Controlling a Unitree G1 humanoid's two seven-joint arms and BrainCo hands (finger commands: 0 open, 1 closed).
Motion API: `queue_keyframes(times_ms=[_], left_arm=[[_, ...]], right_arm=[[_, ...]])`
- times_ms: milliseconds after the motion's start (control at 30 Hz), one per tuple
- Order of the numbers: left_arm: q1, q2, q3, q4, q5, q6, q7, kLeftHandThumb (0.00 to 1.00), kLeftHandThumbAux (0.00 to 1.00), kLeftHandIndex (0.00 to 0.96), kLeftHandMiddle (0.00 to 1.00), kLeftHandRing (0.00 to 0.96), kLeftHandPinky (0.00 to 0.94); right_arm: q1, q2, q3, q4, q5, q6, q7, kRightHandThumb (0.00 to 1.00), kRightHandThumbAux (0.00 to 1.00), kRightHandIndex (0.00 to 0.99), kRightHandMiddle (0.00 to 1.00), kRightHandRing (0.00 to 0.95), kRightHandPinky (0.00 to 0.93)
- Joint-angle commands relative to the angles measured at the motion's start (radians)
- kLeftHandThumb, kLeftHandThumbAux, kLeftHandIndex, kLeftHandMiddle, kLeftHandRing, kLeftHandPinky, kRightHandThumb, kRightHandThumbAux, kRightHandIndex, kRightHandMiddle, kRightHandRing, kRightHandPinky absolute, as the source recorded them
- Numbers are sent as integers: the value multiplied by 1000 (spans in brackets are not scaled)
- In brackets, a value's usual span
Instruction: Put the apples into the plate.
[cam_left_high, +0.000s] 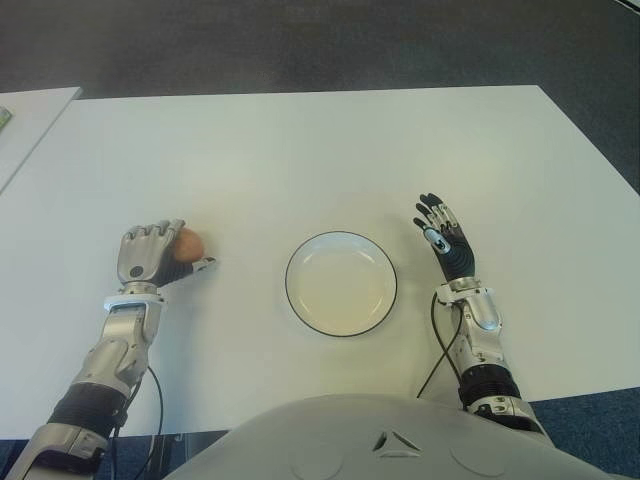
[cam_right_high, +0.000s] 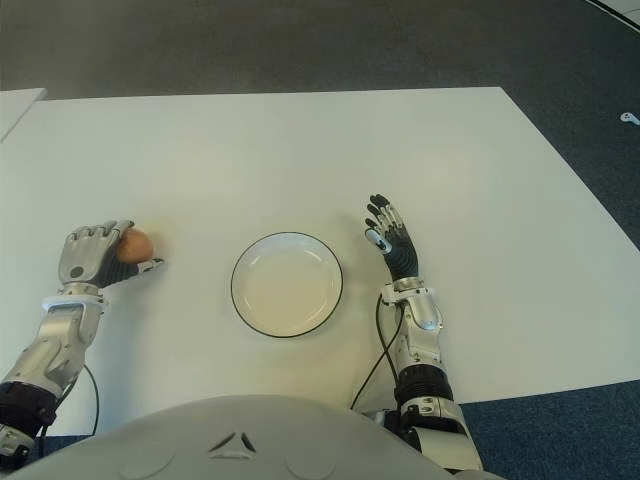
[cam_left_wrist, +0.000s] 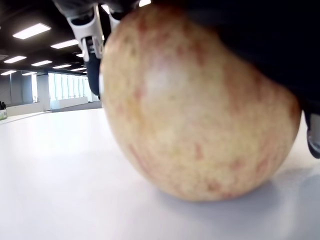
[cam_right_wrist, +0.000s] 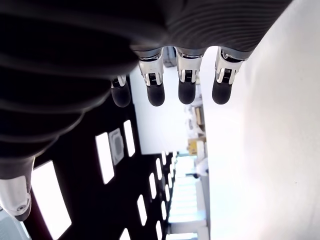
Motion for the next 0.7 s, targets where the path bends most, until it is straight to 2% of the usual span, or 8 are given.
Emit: queue_keyframes(times_ms=[33,700], left_arm=[[37,-16,-35,18,-14,-28,-25,747,694,443,865,843,824],[43,-12,-33,-1,-17,-38,-45,746,694,443,856,839,810]], right_arm=[[50,17,-7,84,10,45,2,138,524,77,49,13,0],[42,18,-18,88,24,54,21,153,527,70,45,20,25]])
